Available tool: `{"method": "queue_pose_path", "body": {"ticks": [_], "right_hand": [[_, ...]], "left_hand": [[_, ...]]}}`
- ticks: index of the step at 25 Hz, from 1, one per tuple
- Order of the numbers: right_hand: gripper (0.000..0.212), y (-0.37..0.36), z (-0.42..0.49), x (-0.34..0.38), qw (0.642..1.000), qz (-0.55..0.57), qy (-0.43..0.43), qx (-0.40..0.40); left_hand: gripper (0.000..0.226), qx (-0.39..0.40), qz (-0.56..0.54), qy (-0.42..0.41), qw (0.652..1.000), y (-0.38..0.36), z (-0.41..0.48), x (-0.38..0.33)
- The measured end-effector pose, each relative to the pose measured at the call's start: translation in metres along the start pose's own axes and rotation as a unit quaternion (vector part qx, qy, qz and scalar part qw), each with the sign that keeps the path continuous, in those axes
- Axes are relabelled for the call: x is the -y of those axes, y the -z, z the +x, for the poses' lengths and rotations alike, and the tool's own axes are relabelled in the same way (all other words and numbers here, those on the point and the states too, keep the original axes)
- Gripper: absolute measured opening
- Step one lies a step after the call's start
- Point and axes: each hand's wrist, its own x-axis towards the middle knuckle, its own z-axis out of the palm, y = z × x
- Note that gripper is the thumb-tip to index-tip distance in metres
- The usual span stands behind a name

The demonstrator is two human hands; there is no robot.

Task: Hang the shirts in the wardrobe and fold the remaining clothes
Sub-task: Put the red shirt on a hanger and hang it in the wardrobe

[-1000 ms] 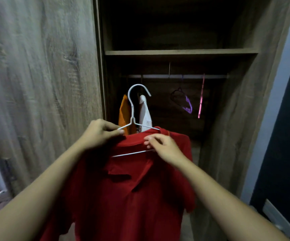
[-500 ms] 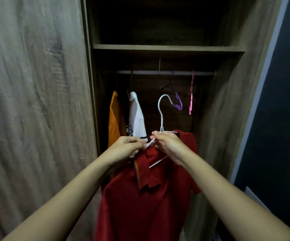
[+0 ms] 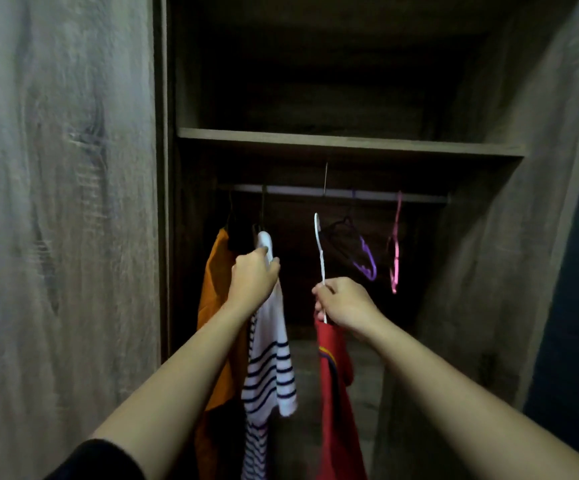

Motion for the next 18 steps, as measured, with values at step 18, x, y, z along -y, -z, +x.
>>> {"method": "queue_pose_path", "body": {"ticks": [18], "right_hand": [[0.028, 0.002, 0.206, 0.031, 0.948, -0.299, 0.057, -0.089]], "left_hand": [[0.054, -0.042, 0.004, -0.001, 0.999, -0.073, 0.050, 0.030]]}}
